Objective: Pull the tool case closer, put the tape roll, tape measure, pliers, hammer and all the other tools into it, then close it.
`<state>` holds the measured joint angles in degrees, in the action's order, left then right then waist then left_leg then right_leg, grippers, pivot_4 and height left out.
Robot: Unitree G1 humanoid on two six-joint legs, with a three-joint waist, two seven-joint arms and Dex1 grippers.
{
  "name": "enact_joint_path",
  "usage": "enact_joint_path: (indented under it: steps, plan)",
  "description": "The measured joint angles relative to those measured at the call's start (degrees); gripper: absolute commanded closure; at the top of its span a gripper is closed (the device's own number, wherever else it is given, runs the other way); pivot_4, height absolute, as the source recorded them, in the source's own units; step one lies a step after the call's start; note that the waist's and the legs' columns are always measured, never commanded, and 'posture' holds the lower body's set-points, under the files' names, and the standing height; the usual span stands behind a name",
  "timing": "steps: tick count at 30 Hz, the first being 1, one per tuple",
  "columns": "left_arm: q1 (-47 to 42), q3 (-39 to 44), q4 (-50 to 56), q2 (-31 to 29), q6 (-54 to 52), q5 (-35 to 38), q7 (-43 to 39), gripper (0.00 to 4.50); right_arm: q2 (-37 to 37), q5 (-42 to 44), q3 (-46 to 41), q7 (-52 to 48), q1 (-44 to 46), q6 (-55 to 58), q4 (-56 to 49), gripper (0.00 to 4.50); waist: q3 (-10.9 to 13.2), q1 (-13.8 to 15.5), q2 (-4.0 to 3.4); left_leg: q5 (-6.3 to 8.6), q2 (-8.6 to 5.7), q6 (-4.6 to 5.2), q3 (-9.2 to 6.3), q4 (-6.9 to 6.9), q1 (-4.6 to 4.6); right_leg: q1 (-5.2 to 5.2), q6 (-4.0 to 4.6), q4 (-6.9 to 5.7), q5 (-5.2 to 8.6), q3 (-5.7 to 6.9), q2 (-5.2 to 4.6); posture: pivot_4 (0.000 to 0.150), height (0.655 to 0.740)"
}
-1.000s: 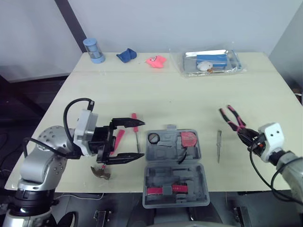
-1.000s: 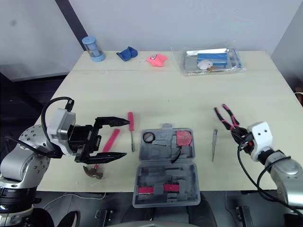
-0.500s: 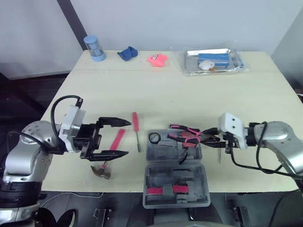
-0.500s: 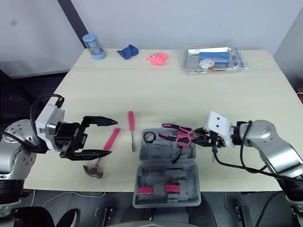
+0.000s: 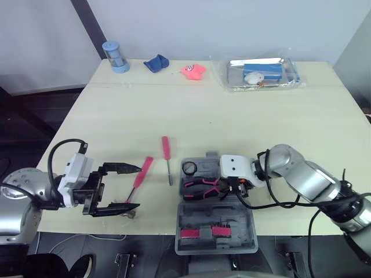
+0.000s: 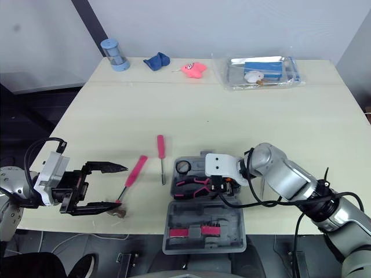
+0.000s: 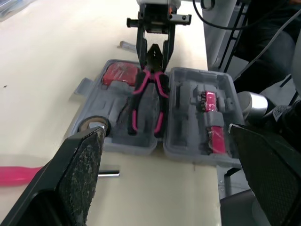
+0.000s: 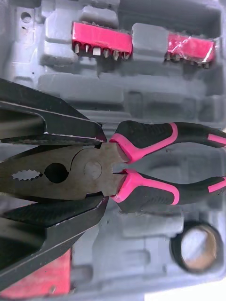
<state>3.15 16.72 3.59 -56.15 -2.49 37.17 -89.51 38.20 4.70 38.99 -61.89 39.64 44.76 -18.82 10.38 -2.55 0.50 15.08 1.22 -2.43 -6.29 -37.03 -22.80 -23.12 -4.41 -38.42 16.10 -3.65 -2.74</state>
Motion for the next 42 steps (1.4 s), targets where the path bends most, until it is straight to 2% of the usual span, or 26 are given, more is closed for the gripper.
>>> enact_joint_path:
  steps: [12,24,31,42]
  plan:
    - [-0.88,-0.52,-1.47,0.13,1.53,-1.04,-0.03,0.0,-5.3,-3.16,2.15,1.17,0.94,-1.32,6.27,3.53,0.0,-1.19,0.0,0.0,0.0,0.01,-0.05,-0.25,0.09,-0.02,0.01,-0.46,0.01,-0.01,0.03,0.15,0.74]
    - [-1.29,-1.06,-2.91,0.36,1.74,-1.09,-0.09,0.0,-2.21,-3.88,-1.63,0.39,1.24,-0.09,3.96,3.53,0.0,-1.38,0.0,0.0,-0.01,0.01,-0.04,-0.25,0.07,-0.03,0.01,-0.45,0.01,-0.01,0.02,0.15,0.74]
    - [-1.96,-1.46,-3.65,0.57,2.1,-1.09,-0.12,0.0,-3.23,-8.35,2.8,-0.55,2.12,-3.81,6.28,3.53,0.0,-1.43,0.0,0.0,-0.01,0.01,-0.04,-0.26,0.07,-0.03,0.01,-0.44,0.01,-0.01,0.02,0.15,0.74]
    - [-1.53,-1.4,-4.2,0.58,2.29,-1.09,-0.13,0.0,-7.45,-11.52,3.86,-1.55,4.17,-6.14,10.6,3.53,0.0,-1.44,0.0,0.0,-0.02,0.01,-0.04,-0.26,0.06,-0.05,0.01,-0.46,0.01,-0.01,0.02,0.15,0.74]
